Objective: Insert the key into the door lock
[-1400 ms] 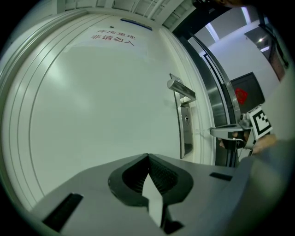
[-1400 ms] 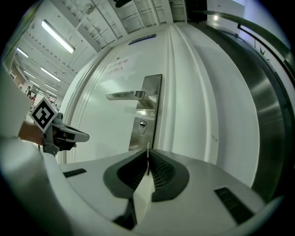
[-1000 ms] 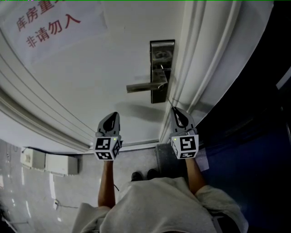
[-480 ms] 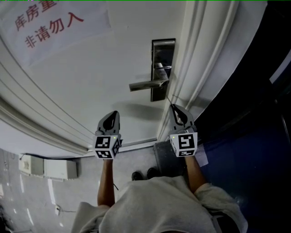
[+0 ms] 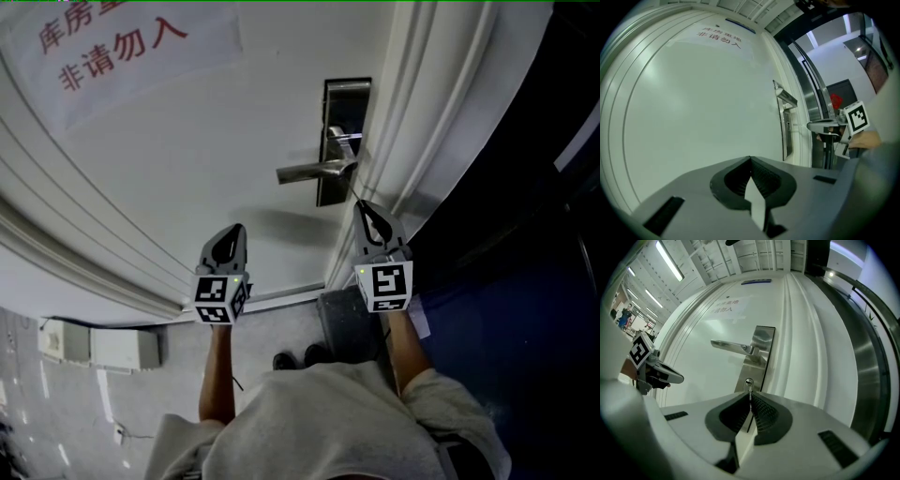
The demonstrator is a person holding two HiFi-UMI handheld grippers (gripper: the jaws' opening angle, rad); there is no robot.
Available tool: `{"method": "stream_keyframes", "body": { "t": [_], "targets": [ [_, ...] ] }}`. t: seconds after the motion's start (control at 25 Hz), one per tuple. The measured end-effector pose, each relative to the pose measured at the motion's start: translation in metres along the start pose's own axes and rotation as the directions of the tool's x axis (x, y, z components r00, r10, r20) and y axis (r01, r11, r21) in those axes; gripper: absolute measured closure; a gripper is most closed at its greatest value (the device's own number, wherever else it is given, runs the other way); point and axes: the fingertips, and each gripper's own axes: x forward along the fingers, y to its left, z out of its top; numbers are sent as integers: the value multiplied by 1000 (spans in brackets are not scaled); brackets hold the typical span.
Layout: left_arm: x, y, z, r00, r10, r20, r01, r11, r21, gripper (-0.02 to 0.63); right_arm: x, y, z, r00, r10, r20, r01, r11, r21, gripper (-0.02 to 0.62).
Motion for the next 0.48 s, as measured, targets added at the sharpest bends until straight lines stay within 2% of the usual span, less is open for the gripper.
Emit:
{"method": "stream_keyframes", "body": {
  "t": [0.32, 0.48],
  "targets": [
    [-2, 4, 1, 1000, -8, 4, 8, 1000, 0, 589, 7, -2, 12, 1000, -11, 7, 12, 996, -88, 566],
    [-2, 4, -1, 1000, -11, 4, 11, 1000, -4, 589, 7, 1, 12, 1000, -15, -9, 12, 974, -225, 566]
  ]
}}
